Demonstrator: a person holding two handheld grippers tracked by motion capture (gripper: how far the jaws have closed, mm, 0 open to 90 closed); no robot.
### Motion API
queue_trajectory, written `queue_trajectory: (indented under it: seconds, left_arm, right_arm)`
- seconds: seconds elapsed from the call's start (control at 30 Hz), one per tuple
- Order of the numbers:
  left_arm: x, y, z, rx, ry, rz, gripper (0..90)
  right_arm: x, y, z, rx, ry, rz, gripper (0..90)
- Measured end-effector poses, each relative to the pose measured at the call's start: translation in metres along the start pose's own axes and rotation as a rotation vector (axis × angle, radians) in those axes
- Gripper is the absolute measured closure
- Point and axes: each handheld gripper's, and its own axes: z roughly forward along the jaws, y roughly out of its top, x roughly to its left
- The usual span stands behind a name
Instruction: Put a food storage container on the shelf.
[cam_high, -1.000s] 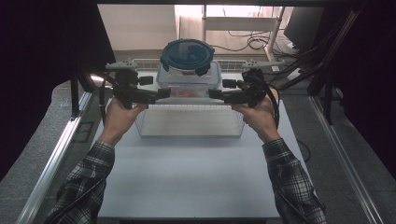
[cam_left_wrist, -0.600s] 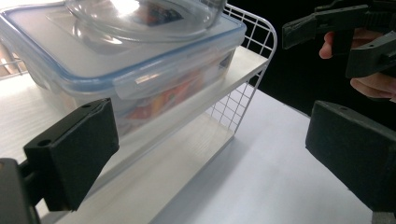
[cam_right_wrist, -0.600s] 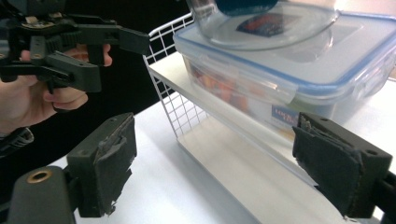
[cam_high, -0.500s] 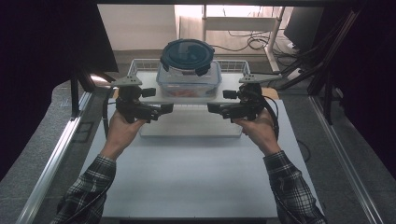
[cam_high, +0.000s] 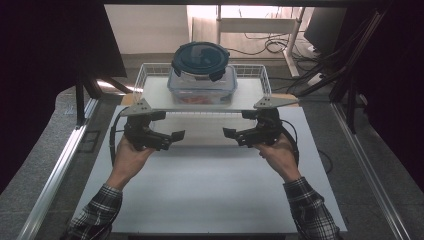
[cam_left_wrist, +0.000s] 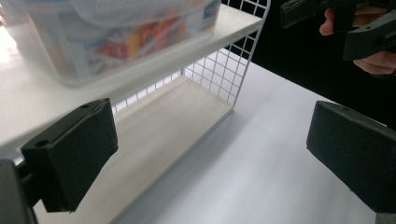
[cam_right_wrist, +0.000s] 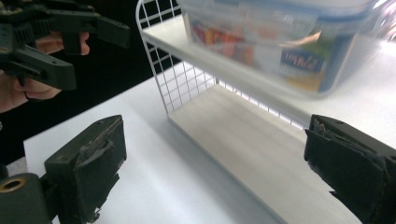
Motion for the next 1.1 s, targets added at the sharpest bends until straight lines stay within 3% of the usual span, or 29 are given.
queue_trajectory:
  seconds: [0.27,0.37,0.6,0.93,1.1]
  left_arm:
    - [-0.007,-0.023,0.005,0.022,0.015,0.012,1.2]
    - [-0.008,-0.031,0.008,0.033,0.019,0.013,1.2]
    - [-0.009,-0.049,0.013,0.047,0.024,0.001,0.9]
    - [-0.013,-0.079,0.021,0.065,0.031,-0.010,0.5]
    - [-0.015,-0.087,0.021,0.083,0.042,-0.010,0.1]
  right_arm:
    - [0.005,-0.024,0.008,0.036,0.017,-0.010,5.3]
    - [0.006,-0.033,0.012,0.051,0.020,-0.034,4.4]
    - [0.008,-0.050,0.016,0.075,0.005,-0.062,2.0]
    - [0.013,-0.073,0.024,0.132,-0.020,-0.070,0.0]
    - [0.015,-0.082,0.023,0.134,-0.029,-0.062,0.0]
